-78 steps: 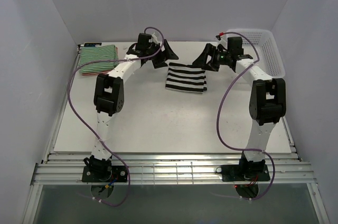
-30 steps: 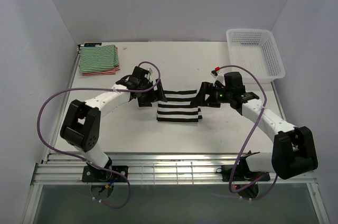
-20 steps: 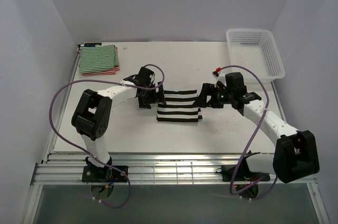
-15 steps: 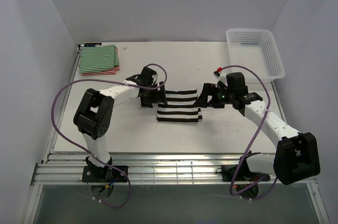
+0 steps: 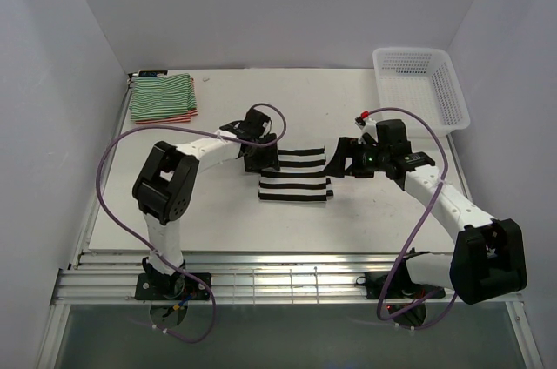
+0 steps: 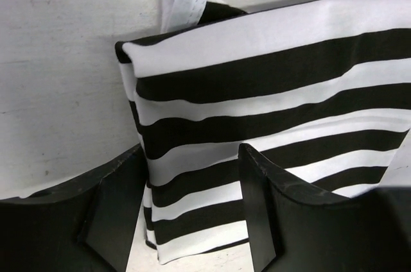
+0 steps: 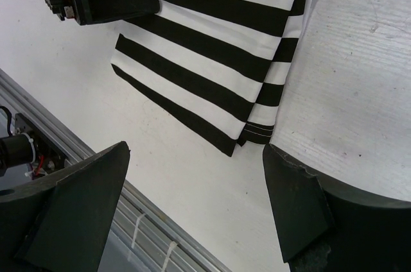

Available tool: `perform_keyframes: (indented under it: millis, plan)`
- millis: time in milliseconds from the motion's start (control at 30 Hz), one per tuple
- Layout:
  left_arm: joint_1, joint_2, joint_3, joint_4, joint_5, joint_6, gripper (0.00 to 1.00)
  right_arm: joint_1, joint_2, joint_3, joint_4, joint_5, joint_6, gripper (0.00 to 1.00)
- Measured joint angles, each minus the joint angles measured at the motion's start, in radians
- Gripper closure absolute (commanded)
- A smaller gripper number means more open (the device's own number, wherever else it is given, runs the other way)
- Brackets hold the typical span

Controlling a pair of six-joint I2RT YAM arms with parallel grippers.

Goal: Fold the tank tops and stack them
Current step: Neatly place the folded tank top to the corner

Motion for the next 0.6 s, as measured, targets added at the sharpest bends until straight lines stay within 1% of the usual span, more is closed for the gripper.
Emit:
perform_keyframes:
  millis: [67, 100, 167, 200, 267, 300, 467, 500, 533, 600]
  plan:
    - [-0.006, 0.012, 0.015, 0.001, -0.006, -0.005, 0.35, -0.005, 0.000, 0.000, -0.001, 0.000, -0.007, 0.10]
    - [-0.008, 0.018, 0.021, 0.000, -0.011, -0.010, 0.40, -0.007, 0.000, 0.000, -0.001, 0.000, -0.011, 0.10]
    - [-0.011, 0.031, 0.033, -0.002, -0.020, -0.021, 0.47, -0.013, 0.000, 0.000, -0.002, 0.000, -0.018, 0.10]
    - [-0.012, 0.037, 0.038, -0.003, -0.023, -0.024, 0.53, -0.015, 0.000, 0.000, -0.002, 0.000, -0.020, 0.10]
    - [-0.013, 0.053, 0.054, -0.011, -0.038, -0.040, 0.61, -0.018, 0.000, 0.000, -0.002, 0.000, -0.023, 0.10]
    - [-0.014, 0.059, 0.061, -0.018, -0.047, -0.045, 0.69, -0.021, 0.001, 0.000, -0.002, -0.001, -0.026, 0.10]
    - [-0.028, 0.095, 0.116, -0.063, -0.082, -0.064, 0.88, -0.032, 0.007, 0.000, -0.002, -0.003, -0.045, 0.10]
    - [-0.032, 0.101, 0.127, -0.076, -0.090, -0.067, 0.90, -0.034, 0.009, 0.000, -0.002, -0.003, -0.048, 0.10]
    - [-0.036, 0.105, 0.137, -0.088, -0.099, -0.068, 1.00, -0.036, 0.011, 0.000, -0.002, -0.003, -0.051, 0.10]
    - [-0.042, 0.113, 0.155, -0.108, -0.116, -0.069, 1.00, -0.041, 0.016, 0.000, -0.002, -0.004, -0.058, 0.10]
